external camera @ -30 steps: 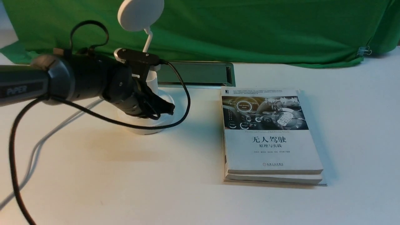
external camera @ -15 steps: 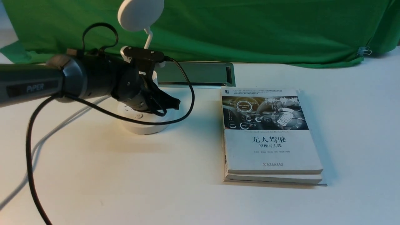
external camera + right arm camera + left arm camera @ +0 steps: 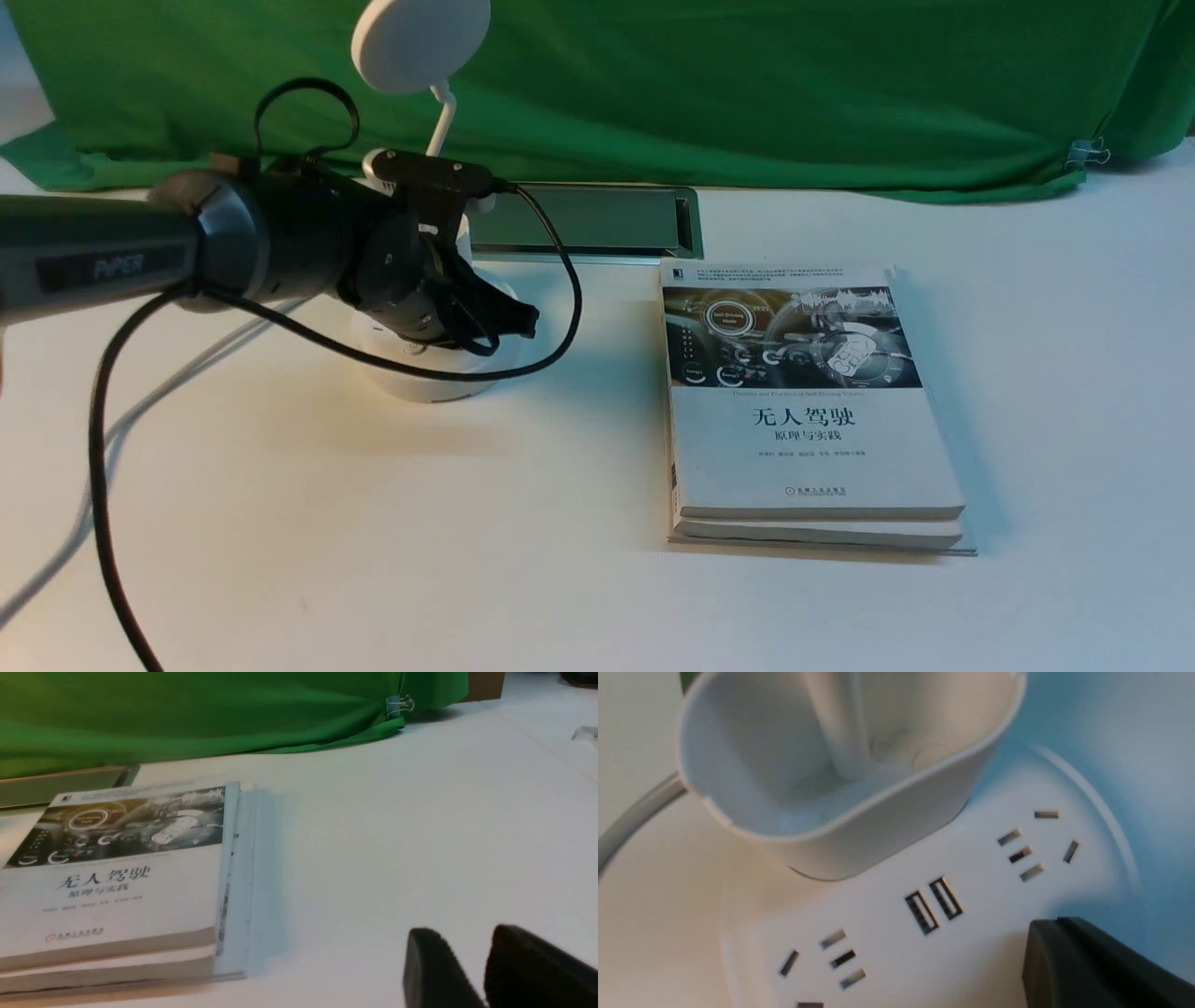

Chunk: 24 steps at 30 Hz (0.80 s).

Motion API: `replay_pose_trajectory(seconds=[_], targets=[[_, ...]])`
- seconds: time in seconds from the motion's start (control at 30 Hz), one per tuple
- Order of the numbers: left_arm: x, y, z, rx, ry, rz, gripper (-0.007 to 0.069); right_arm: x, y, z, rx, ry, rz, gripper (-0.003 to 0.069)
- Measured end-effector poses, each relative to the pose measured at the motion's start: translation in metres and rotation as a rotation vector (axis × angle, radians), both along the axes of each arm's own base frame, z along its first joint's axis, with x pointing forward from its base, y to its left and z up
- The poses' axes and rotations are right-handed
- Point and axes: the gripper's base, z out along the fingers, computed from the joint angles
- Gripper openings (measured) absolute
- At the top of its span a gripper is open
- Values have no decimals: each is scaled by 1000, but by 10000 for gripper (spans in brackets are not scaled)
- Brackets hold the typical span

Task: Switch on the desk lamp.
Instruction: Use the left arm to press the button switch on the lamp holder

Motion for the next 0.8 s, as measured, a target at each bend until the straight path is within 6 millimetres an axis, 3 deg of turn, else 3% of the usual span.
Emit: replay_pose_trajectory(seconds=[0.33,0.5,0.67,0.8], targets=[[0,-1,-1,-39,12,27,1,0,0,0,0,1,0,238],[-4,0,17,-55,-10,32,1,0,0,0,0,1,0,238],[-21,5,53,-84,4,43,1,0,0,0,1,1,0,238],[-50,11,57,-152,53,64,1,0,0,0,0,1,0,238]])
